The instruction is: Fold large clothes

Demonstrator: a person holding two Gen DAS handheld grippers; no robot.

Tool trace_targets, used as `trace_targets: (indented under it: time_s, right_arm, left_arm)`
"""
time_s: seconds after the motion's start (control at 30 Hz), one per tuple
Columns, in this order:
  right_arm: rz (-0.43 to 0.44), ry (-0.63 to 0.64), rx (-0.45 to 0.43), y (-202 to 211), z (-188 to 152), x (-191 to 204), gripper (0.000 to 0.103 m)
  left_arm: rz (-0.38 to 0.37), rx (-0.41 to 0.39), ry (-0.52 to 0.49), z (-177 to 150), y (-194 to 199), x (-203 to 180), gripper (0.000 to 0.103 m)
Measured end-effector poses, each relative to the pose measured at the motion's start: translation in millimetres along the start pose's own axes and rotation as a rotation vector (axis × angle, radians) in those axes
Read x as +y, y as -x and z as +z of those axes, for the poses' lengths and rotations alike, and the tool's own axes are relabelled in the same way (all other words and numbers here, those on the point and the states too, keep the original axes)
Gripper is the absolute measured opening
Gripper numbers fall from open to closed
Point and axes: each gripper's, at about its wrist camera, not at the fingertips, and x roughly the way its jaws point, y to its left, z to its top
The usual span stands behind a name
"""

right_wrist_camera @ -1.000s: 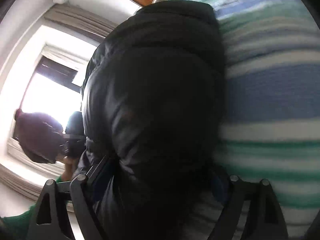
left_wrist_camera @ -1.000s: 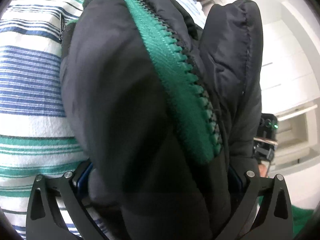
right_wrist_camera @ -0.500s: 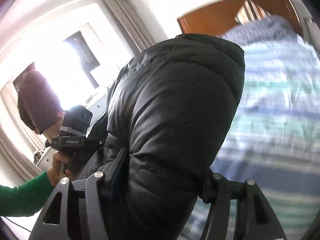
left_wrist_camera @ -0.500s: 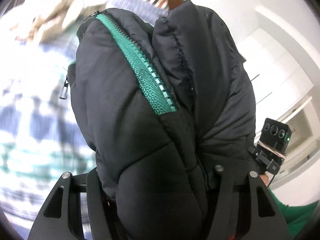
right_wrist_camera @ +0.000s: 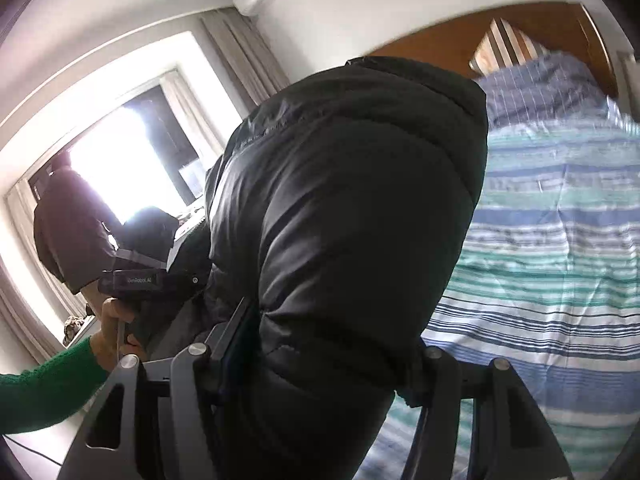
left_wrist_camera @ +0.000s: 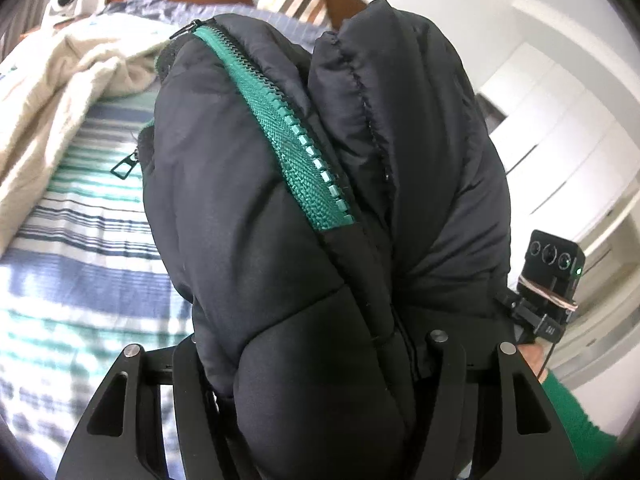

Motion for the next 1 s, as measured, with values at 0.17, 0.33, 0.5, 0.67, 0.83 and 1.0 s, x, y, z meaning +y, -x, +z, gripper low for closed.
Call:
trace_targets:
  time_s: [0.17,0.33,0.5,0.67,0.83,1.0]
  right_arm:
    - [-0.057,-0.256,0.169,-70,-58,-94,0.074]
    - [-0.031,-0.386,0.095,-40,-74,-110,0.083]
    - [-0.333,-0.128,0.054,30,-73,-35,0.084]
    - [-0.625,0.094,-0.008,88,-93,59,0.097]
    - [-0.803,0.189,-0.061,122,-113,113,0.097]
    - [-0.872,0.28,-0.124,151,-123,163,0.097]
  left_arm:
    - [0.124,0.117,0.153,-36,-106,68,0.1]
    - [0.084,0.055,0.162,-45,-84,65,0.1]
    - [0.304,-0.019,-0.082,-67,-23,24,0.1]
    - [0.495,-0.155,-0.235,-107,54,-33,0.102]
    - [0.562,-0.192,-0.354,-160,73,-115,0.103]
    - [0.554,-0.285,-0.391,-202,113,-185,0.103]
